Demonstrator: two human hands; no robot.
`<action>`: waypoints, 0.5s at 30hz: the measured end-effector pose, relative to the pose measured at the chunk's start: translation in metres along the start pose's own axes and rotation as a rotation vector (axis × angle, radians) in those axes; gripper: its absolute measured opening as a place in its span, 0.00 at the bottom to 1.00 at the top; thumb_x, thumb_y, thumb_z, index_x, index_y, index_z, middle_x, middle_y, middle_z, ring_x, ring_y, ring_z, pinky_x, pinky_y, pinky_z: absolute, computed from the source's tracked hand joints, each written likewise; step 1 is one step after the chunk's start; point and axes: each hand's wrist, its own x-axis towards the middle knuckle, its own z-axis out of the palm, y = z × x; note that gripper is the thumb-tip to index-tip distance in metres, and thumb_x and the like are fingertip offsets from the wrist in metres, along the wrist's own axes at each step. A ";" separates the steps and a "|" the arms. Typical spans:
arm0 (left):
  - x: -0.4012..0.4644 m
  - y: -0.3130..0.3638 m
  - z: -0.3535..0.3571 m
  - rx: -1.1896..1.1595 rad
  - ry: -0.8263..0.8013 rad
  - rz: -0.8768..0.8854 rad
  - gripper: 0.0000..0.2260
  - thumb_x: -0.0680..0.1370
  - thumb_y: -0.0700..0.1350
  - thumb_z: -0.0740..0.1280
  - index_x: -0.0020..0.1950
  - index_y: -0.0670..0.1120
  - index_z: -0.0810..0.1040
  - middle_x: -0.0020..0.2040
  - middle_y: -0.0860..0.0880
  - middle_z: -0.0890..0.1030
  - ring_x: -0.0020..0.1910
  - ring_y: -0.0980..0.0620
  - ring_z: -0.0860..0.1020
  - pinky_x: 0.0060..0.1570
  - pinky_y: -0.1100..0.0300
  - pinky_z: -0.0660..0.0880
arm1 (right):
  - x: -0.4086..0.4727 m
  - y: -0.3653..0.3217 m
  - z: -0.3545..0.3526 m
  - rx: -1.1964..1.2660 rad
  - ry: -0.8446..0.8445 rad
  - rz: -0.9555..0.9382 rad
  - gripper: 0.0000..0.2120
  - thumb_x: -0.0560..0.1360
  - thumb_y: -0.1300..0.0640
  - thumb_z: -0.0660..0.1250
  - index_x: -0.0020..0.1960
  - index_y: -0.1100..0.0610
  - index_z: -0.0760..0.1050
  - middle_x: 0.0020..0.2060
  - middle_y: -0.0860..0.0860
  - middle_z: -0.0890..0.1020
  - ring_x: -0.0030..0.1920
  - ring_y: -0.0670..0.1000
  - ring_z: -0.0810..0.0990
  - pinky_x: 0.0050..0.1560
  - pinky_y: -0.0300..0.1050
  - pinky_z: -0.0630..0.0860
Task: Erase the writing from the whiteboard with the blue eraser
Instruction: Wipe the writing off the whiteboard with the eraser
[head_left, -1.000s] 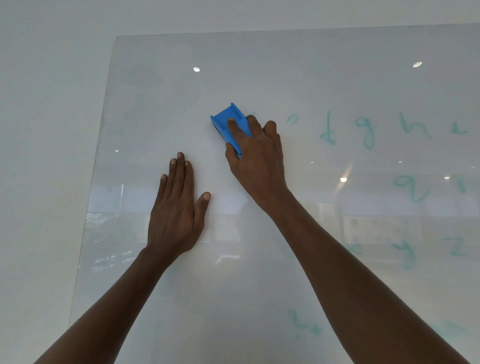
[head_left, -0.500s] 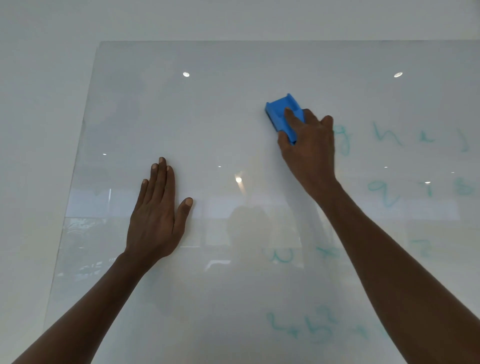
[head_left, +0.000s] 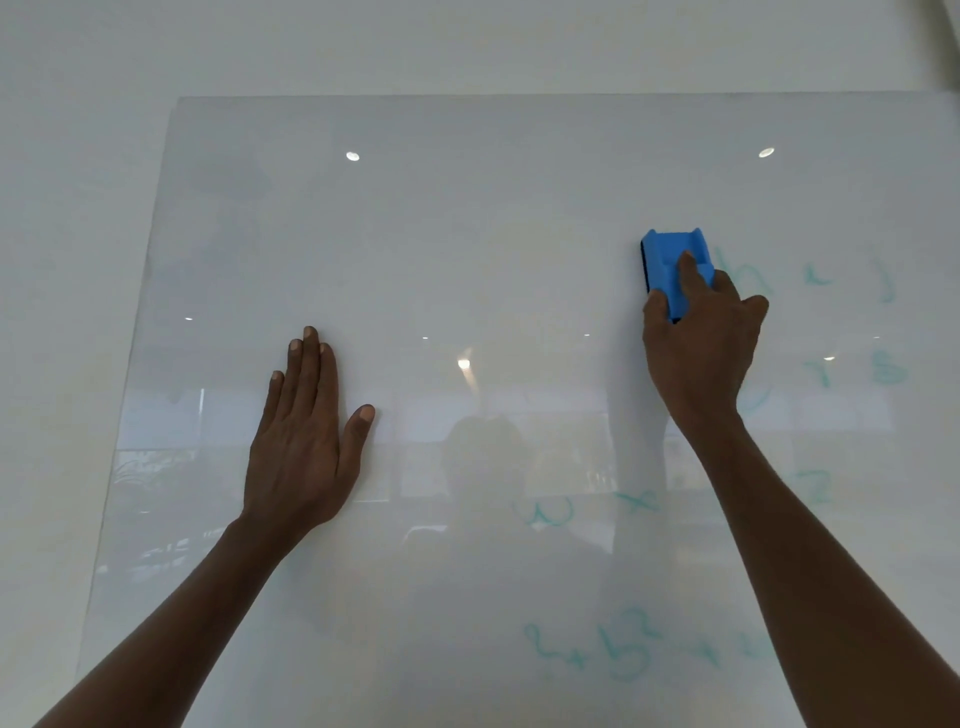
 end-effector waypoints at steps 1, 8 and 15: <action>0.000 0.000 0.000 0.000 -0.001 0.001 0.35 0.85 0.61 0.44 0.84 0.39 0.46 0.85 0.46 0.44 0.84 0.51 0.42 0.81 0.59 0.40 | -0.001 -0.004 0.001 -0.011 0.004 0.022 0.24 0.81 0.49 0.60 0.75 0.54 0.67 0.57 0.58 0.78 0.51 0.60 0.68 0.50 0.52 0.71; 0.000 0.000 0.001 -0.016 0.006 -0.002 0.34 0.85 0.60 0.44 0.84 0.39 0.47 0.85 0.45 0.45 0.84 0.50 0.43 0.82 0.54 0.43 | -0.006 -0.044 0.018 0.001 -0.015 0.005 0.24 0.82 0.47 0.59 0.75 0.54 0.68 0.59 0.58 0.77 0.53 0.62 0.70 0.53 0.53 0.68; 0.000 -0.001 0.002 -0.013 0.018 0.007 0.34 0.85 0.60 0.44 0.84 0.39 0.48 0.85 0.45 0.45 0.84 0.50 0.43 0.81 0.58 0.40 | -0.032 -0.130 0.046 0.076 -0.177 -0.298 0.23 0.81 0.48 0.61 0.74 0.53 0.70 0.65 0.58 0.76 0.55 0.63 0.71 0.54 0.55 0.70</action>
